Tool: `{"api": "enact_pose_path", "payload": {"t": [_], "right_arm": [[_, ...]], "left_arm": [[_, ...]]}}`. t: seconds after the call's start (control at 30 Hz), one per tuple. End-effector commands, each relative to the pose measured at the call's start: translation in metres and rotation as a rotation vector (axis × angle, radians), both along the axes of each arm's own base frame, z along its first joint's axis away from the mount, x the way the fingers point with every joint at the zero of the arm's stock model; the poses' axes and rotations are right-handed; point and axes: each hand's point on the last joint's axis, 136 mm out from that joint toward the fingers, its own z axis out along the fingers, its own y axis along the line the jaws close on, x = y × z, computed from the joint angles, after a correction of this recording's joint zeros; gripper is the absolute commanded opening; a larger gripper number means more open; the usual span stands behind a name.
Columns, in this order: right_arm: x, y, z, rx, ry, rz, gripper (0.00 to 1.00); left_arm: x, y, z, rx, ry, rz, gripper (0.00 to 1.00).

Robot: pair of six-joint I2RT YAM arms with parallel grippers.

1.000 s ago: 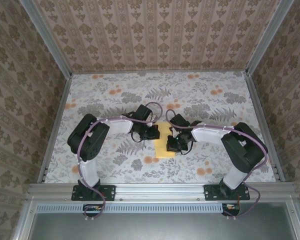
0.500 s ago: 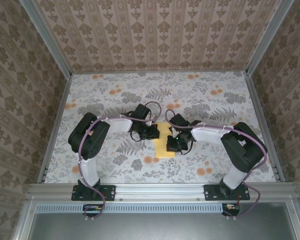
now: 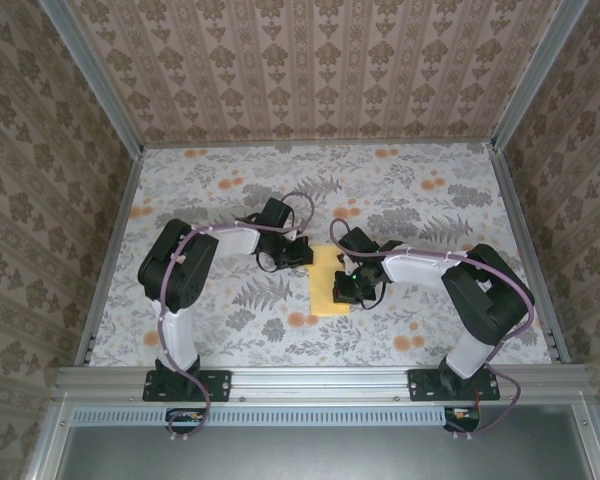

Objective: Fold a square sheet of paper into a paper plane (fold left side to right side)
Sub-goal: First fold the square sheet of paper in half at the center of the table.

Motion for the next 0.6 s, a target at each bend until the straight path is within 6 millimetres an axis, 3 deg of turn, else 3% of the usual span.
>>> {"api": "enact_pose_path", "payload": {"t": [0.0,0.57], "right_arm": [[-0.038,-0.045,-0.039,-0.220,0.140,0.000,0.01],[-0.040,-0.043,-0.039,-0.200,0.145,-0.011,0.00]], "left_arm": [[0.030,0.014,-0.009,0.063,-0.051,0.058,0.02],[0.065,0.022,-0.014,0.071,-0.057,0.085,0.02]]}}
